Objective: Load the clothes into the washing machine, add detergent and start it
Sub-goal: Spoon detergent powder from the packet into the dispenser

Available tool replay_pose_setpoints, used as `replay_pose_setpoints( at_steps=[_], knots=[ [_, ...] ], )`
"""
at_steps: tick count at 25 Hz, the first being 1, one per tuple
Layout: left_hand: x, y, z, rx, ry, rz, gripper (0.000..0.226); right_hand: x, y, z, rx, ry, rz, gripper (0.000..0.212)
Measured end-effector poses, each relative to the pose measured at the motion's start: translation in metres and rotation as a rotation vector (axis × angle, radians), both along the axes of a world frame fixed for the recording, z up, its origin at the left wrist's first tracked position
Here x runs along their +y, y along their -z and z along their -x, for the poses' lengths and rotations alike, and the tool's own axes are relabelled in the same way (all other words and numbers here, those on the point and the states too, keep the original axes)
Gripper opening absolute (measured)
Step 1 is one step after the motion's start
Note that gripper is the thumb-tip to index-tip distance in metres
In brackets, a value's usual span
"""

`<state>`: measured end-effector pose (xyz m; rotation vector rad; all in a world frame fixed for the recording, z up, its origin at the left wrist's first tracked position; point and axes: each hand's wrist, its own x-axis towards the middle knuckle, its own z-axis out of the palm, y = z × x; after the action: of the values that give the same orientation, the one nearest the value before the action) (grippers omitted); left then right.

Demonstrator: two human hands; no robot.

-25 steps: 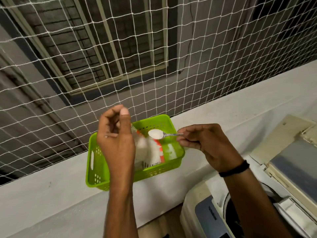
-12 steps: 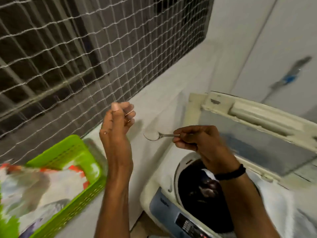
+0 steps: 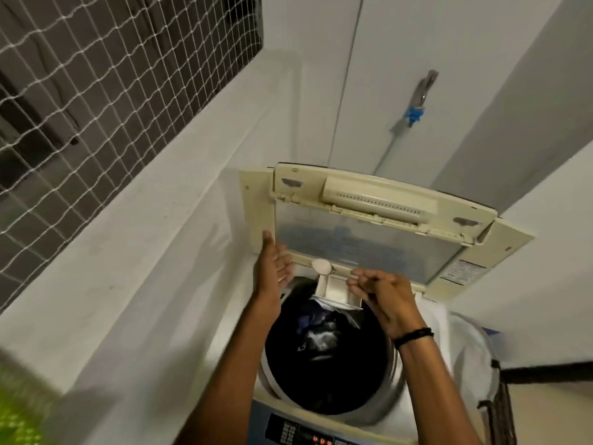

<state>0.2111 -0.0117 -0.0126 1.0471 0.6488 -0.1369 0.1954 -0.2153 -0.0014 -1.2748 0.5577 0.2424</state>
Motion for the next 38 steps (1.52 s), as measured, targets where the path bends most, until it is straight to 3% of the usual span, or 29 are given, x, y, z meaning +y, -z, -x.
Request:
replay_pose_setpoints(
  at_steps=[5,7,10,12,16,22,26,29,31,34,38],
  knots=[
    [-0.033,0.077,-0.018,0.295,0.052,0.188,0.080,-0.022,0.060,-0.012,0.090,0.169,0.062,0.016],
    [-0.039,0.094,-0.018,0.370,0.011,0.292,0.079,-0.021,0.085,-0.009,0.069,0.145,0.315,0.016],
    [-0.047,0.113,-0.016,0.478,-0.054,0.415,0.090,-0.016,0.118,-0.001,-0.048,-0.084,0.891,0.026],
    [-0.051,0.122,-0.016,0.516,-0.080,0.467,0.095,-0.012,0.131,0.008,-0.130,-0.196,1.047,0.040],
    [-0.051,0.130,-0.017,0.515,-0.097,0.525,0.092,-0.003,0.129,0.019,-0.236,-0.206,1.079,0.051],
    [-0.049,0.133,-0.021,0.486,-0.065,0.516,0.085,0.000,0.128,0.025,-0.193,-0.328,1.091,0.050],
    [-0.045,0.128,-0.019,0.462,-0.064,0.503,0.086,0.004,0.124,0.027,-0.200,-0.177,1.131,0.048],
    [-0.041,0.119,-0.014,0.417,-0.055,0.445,0.087,0.008,0.108,0.025,-0.111,0.095,0.942,0.030],
    [-0.036,0.110,-0.010,0.354,-0.049,0.380,0.081,0.005,0.107,0.021,0.003,0.198,0.576,0.028],
    [-0.024,0.088,-0.004,0.262,-0.068,0.262,0.074,0.006,0.098,0.017,0.094,0.276,0.110,0.024],
    [0.007,0.048,0.010,0.133,-0.146,0.119,0.063,0.031,0.062,0.016,0.101,0.235,-0.207,0.017]
  ],
)
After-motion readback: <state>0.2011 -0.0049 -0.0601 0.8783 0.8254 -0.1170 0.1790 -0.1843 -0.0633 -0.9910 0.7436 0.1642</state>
